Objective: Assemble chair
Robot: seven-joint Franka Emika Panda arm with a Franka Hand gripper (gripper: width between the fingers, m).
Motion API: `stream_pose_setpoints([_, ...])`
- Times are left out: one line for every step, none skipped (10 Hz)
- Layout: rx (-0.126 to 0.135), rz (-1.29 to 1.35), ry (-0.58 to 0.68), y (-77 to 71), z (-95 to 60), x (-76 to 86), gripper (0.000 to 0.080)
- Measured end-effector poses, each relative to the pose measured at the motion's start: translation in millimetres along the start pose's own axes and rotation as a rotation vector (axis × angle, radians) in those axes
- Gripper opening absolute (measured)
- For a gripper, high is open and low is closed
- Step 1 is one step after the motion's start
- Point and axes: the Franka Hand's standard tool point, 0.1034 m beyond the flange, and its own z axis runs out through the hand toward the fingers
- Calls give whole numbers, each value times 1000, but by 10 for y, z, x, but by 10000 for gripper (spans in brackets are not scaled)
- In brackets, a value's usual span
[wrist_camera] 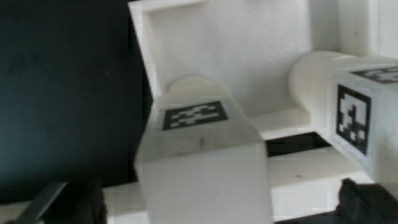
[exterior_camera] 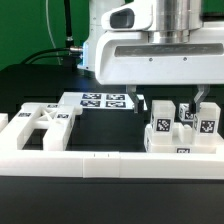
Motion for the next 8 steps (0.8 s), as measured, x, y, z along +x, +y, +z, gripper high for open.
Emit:
stream_pose_setpoints([-5, -72, 0, 16, -1, 2, 649])
stream_pose_setpoints([-6, -137, 0, 34, -2, 4, 649])
stream_pose_setpoints([-6, -164, -1, 55, -7, 10, 649])
stream_pose_setpoints([-6, -162, -1, 83, -12, 17, 649])
stream_pose_setpoints([-6, -150, -1, 107, -11, 17, 649])
stream_pose_setpoints([-5, -128, -5, 119, 6, -6, 649])
stream_pose_setpoints([-5, -105, -11, 115, 30, -45, 649])
stream_pose_setpoints([-5, -101, -14, 108, 41, -65, 649])
